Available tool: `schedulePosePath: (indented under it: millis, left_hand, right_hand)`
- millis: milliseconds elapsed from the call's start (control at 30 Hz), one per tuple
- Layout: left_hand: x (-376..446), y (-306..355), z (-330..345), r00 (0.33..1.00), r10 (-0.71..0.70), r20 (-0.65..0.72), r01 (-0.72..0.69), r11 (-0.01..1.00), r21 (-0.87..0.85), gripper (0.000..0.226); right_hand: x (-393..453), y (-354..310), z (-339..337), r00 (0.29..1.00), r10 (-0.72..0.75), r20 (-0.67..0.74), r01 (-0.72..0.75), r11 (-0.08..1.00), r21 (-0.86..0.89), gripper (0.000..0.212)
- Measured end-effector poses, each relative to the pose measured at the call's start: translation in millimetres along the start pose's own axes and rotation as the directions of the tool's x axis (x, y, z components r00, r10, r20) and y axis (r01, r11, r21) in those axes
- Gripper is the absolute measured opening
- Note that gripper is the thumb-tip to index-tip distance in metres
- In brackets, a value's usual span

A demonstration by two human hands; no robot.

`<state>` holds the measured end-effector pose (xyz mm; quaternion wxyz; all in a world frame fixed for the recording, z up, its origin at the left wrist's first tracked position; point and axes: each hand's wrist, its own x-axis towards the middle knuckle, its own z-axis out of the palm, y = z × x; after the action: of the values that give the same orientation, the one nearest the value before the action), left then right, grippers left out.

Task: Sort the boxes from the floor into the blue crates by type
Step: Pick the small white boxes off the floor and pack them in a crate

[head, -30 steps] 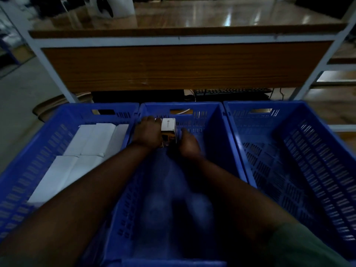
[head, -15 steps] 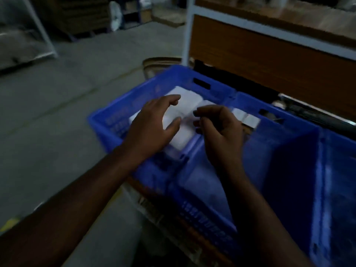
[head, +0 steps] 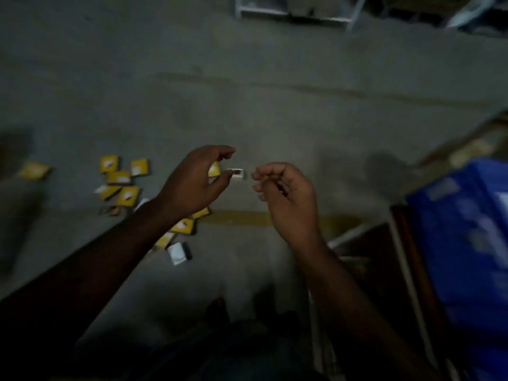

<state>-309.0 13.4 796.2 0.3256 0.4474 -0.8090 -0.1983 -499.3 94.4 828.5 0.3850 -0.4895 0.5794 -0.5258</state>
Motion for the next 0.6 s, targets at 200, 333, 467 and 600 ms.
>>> schedulePosePath:
  millis: [200, 333, 467, 600]
  left_hand:
    - [-97.2, -123.3, -45.6, 0.896, -0.401, -0.192, 0.405, 0.914, -0.019, 0.035]
    - [-139.8, -171.0, -38.7, 0.725, -0.649, -0.230, 0.656, 0.753, -0.055, 0.035]
    - [-157.1, -206.7, -20.1, 0.572, -0.784, -0.241, 0.805, 0.593, -0.021, 0.031]
    - [-167.8, -226.7, 11.8, 0.422, -0.858, -0.294, 0.895, 0.446, -0.018, 0.031]
  right_hand:
    - [42.7, 43.5, 119.0, 0.960, 0.043, 0.278, -0.022, 0.997, -0.078, 0.015]
    - [74.6, 87.9, 168.7, 0.901, 0.127, 0.414, -0.048, 0.979, -0.196, 0.012]
    - [104.3, 141.6, 206.2, 0.824, 0.216, 0.524, -0.061, 0.953, -0.297, 0.014]
    - [132.4, 184.1, 252.3, 0.706, 0.301, 0.641, -0.064, 0.928, -0.366, 0.011]
